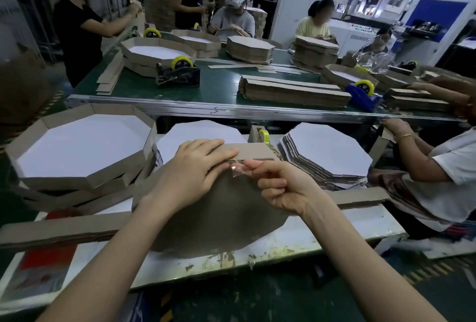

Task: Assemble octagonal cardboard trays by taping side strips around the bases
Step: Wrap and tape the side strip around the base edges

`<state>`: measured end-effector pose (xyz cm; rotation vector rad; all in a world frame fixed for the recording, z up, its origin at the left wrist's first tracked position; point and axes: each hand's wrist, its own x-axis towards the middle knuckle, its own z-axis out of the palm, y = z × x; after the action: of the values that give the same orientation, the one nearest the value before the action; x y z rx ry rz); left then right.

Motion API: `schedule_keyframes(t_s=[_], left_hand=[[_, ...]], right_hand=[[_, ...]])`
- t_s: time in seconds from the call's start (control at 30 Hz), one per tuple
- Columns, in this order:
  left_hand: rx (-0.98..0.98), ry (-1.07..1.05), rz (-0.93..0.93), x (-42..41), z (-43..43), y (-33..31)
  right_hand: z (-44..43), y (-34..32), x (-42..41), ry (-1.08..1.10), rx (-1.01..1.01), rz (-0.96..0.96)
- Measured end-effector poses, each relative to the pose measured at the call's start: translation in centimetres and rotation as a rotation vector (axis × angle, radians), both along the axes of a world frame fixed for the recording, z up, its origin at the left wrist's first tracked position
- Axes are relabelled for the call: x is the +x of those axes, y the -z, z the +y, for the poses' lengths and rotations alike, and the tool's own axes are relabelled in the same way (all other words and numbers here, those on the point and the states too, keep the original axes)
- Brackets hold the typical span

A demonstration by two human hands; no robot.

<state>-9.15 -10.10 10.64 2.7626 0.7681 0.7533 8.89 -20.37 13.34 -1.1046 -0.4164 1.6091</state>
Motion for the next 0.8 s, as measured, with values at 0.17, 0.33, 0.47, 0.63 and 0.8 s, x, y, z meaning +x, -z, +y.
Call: schedule_keyframes(t_s=[0.17, 0.33, 0.47, 0.63, 0.8], left_hand=[[-0.026, -0.014, -0.027, 0.0, 0.1, 0.2], [-0.014, -0.044, -0.026, 0.3, 0.3, 0.3], [-0.021, -0.043, -0.035, 0.5, 0.4, 0.5], [-0.056, -0.089, -0.025, 0.5, 1.5, 0.5], [-0.062, -0.077, -0.057, 0.8, 0.5, 0.9]], right_hand=[[0.2, 0.6, 0.1, 0.051, -0.037, -0.026], [0.4, -0.2, 0.0, 0.037, 0.016, -0.124], [0.7, -1.3, -0.3, 0.039, 0.047, -0.199], [0.8, -3.8, -0.3, 0.043, 0.142, -0.183], [1.6, -4.7, 0.1, 0.062, 0.234, -0.176]])
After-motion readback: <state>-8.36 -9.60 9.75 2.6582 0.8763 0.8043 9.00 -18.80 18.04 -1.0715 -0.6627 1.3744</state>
